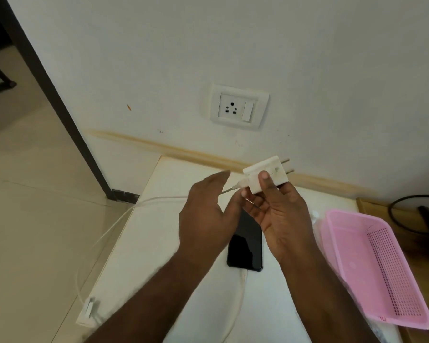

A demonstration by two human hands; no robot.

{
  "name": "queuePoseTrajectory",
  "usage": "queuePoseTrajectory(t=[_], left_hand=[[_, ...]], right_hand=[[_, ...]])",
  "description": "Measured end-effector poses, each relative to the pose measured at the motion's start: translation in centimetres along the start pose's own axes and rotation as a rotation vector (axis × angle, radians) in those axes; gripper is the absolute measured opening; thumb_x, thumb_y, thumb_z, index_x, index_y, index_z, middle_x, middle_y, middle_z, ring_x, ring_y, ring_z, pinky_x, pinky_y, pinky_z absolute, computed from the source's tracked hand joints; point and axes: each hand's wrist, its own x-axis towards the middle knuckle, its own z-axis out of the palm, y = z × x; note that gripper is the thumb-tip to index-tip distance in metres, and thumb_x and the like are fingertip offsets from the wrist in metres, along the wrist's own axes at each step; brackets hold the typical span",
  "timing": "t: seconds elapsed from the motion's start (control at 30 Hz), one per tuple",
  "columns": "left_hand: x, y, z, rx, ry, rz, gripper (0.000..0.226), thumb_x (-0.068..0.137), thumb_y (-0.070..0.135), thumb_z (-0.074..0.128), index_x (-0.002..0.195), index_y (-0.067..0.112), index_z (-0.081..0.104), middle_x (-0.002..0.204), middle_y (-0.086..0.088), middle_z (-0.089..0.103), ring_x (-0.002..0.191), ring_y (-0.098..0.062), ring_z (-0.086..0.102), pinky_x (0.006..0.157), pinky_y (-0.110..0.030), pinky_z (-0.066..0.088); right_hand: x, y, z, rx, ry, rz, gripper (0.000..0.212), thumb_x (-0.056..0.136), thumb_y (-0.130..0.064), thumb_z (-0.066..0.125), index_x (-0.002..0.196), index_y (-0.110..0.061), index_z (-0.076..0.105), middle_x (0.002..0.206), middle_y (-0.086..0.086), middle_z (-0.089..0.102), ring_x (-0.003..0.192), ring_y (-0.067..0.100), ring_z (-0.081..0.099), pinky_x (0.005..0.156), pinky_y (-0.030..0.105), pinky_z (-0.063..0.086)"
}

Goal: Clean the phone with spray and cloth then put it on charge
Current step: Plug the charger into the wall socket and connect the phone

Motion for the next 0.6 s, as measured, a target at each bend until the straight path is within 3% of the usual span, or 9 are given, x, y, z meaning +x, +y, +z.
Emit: queuePoseTrajectory(t=[0.07, 0.13, 0.2, 0.27, 0.37, 0.5, 0.6], left_hand=[[-0.1, 0.4, -0.5, 0.017, 0.15, 0.116, 0.044, 0.094, 0.051, 0.058, 0.131, 0.028, 0.059, 0.135, 0.01, 0.058, 0.125, -0.004, 0.05, 0.085, -0.027, 0.054], [0.1, 0.3, -1.2, 0.041, 0.31, 0.213, 0.034, 0.094, 0.045, 0.058, 0.117, 0.02, 0.066, 0.119, 0.005, 0.065, 0.111, -0.005, 0.055, 0.083, -0.018, 0.049], [0.6, 0.0, -1.8, 0.086, 0.37, 0.211, 0.028, 0.094, 0.04, 0.059, 0.106, 0.017, 0.068, 0.105, 0.003, 0.068, 0.101, -0.008, 0.057, 0.084, -0.018, 0.043], [1.3, -0.6, -2.4, 0.132, 0.356, 0.15, 0.026, 0.093, 0.038, 0.06, 0.106, 0.017, 0.068, 0.103, 0.003, 0.07, 0.099, -0.015, 0.062, 0.086, -0.026, 0.042], [2.2, -1.9, -3.0, 0.277, 0.275, 0.105, 0.038, 0.094, 0.045, 0.056, 0.119, 0.018, 0.067, 0.116, 0.0, 0.071, 0.11, -0.02, 0.062, 0.097, -0.033, 0.038], [3.1, -3.7, -3.7, 0.47, 0.13, 0.041, 0.058, 0.097, 0.055, 0.042, 0.136, 0.015, 0.058, 0.139, -0.011, 0.06, 0.13, -0.03, 0.053, 0.109, -0.05, 0.038], [3.3, -4.6, -3.9, 0.481, 0.071, -0.023, 0.065, 0.096, 0.059, 0.036, 0.139, 0.014, 0.055, 0.143, -0.013, 0.057, 0.133, -0.033, 0.05, 0.111, -0.051, 0.037]], right_hand=[[1.2, -0.9, 0.8, 0.066, -0.023, 0.01, 0.046, 0.077, -0.029, 0.076, 0.117, -0.012, 0.065, 0.105, 0.013, 0.073, 0.083, 0.025, 0.072, 0.069, 0.035, 0.059], [2.9, -1.8, 1.9, 0.095, -0.036, 0.039, 0.038, 0.081, -0.026, 0.076, 0.114, -0.011, 0.065, 0.103, 0.015, 0.071, 0.077, 0.021, 0.068, 0.065, 0.032, 0.057], [4.7, -2.6, 3.3, 0.101, -0.046, 0.083, 0.029, 0.086, -0.021, 0.074, 0.111, -0.009, 0.064, 0.103, 0.019, 0.067, 0.07, 0.018, 0.064, 0.061, 0.03, 0.056], [6.5, -3.2, 4.8, 0.054, -0.04, 0.132, 0.027, 0.088, -0.018, 0.072, 0.111, -0.007, 0.063, 0.102, 0.019, 0.065, 0.063, 0.016, 0.06, 0.056, 0.029, 0.054], [8.9, -3.5, 6.7, -0.071, -0.019, 0.202, 0.032, 0.09, -0.021, 0.07, 0.117, -0.006, 0.061, 0.103, 0.018, 0.064, 0.057, 0.013, 0.053, 0.049, 0.027, 0.048], [11.1, -3.3, 8.1, -0.301, 0.025, 0.213, 0.027, 0.09, -0.031, 0.07, 0.109, -0.012, 0.065, 0.099, 0.012, 0.066, 0.062, 0.014, 0.053, 0.051, 0.028, 0.047], [11.6, -2.4, 8.4, -0.401, 0.032, 0.21, 0.034, 0.09, -0.036, 0.07, 0.114, -0.013, 0.064, 0.102, 0.01, 0.07, 0.07, 0.017, 0.06, 0.053, 0.029, 0.05]])
